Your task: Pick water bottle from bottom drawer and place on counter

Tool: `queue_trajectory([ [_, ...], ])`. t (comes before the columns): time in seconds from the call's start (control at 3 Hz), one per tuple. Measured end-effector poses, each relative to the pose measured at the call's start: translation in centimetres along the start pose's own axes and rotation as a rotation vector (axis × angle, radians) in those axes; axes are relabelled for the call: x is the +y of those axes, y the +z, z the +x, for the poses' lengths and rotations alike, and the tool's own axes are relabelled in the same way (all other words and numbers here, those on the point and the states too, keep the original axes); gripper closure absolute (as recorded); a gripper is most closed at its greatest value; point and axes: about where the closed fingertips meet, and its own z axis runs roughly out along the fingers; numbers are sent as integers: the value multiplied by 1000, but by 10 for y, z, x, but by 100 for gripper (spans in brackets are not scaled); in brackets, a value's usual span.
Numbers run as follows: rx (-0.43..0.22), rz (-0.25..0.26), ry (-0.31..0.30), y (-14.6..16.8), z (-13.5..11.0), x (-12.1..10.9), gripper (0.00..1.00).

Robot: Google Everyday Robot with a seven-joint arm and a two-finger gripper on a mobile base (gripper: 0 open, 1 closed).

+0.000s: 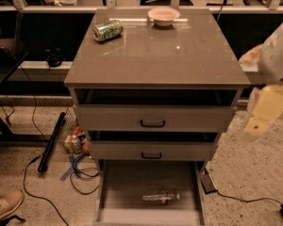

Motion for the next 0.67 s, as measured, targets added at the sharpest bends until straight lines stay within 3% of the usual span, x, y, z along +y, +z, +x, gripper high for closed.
queue_trajectory([
  [0.33, -153, -147, 26, 79, -6, 33, 0],
  [0.67, -200, -200, 40, 97, -14, 46, 0],
])
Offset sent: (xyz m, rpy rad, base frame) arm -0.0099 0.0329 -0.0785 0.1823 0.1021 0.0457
